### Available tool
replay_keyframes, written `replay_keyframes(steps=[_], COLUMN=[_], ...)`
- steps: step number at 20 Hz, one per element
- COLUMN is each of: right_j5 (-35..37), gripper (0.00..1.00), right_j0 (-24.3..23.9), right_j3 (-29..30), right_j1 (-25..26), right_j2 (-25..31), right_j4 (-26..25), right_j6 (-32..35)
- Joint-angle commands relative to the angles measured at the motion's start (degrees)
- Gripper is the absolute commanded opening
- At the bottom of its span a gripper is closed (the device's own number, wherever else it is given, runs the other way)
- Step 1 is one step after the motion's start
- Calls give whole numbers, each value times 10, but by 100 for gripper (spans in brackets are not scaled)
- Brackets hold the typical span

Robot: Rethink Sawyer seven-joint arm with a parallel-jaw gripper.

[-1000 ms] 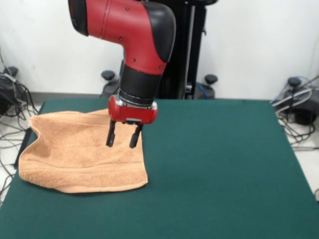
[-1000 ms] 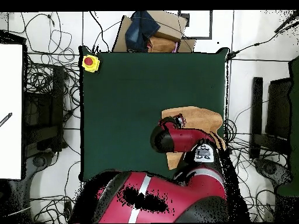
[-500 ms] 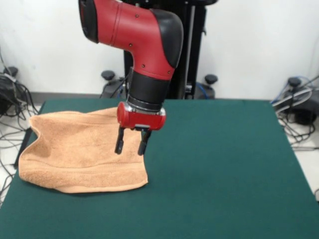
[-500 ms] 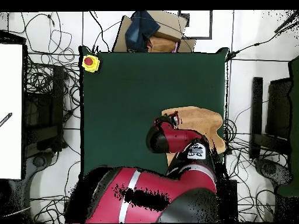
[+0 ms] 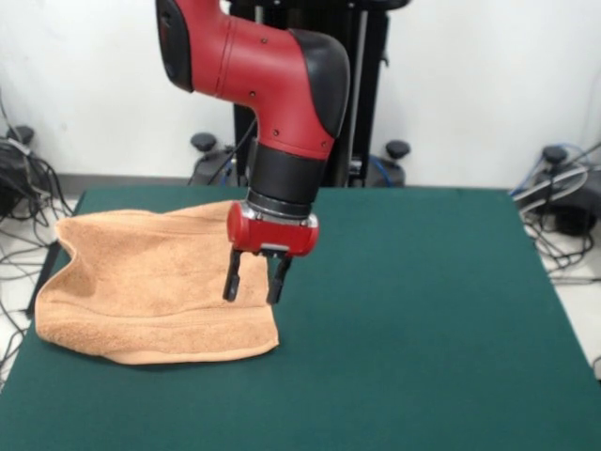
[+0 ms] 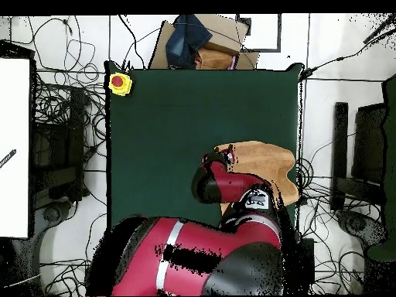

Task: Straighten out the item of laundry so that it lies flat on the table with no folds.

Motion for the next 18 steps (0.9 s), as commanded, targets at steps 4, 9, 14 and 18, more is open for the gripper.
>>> replay_keyframes(steps=[4, 9, 14, 18], right_j5=[-57, -93, -105, -105], gripper=[100, 100, 100, 100], right_j0=[1, -5, -11, -14], right_j3=[21, 8, 3, -1], right_j1=[36, 67, 84, 92], right_j2=[12, 10, 19, 28], right_j4=[38, 46, 50, 55], right_j6=[135, 129, 126, 126])
